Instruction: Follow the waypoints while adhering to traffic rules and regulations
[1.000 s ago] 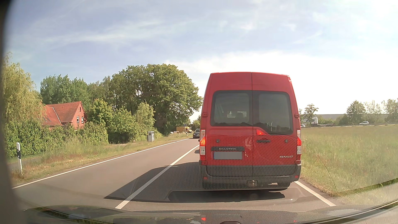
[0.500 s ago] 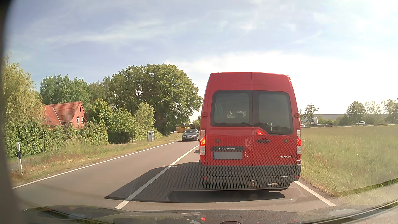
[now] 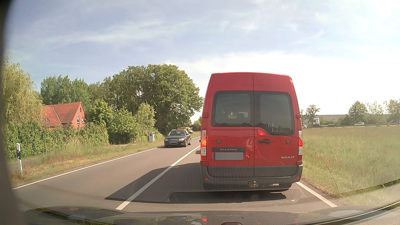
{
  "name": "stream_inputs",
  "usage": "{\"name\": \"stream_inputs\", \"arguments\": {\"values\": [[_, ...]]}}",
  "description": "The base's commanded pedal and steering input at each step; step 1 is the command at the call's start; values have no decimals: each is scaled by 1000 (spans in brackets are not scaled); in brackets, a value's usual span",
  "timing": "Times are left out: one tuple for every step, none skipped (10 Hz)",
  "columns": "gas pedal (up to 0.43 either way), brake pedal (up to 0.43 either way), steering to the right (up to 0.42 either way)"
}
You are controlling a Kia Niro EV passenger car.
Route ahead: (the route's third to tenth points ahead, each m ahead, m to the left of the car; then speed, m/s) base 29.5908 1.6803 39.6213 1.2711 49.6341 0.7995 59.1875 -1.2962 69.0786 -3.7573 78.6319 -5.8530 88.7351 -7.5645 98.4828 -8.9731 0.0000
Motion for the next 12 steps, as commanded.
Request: {"name": "stream_inputs", "arguments": {"values": [[0, 262, -1], [0, 262, -1], [0, 262, 0], [0, 262, -1], [0, 262, 0], [0, 268, 0], [0, 262, 0], [0, 262, 0], [0, 268, 0], [0, 262, -1], [0, 268, 0], [0, 268, -1]]}}
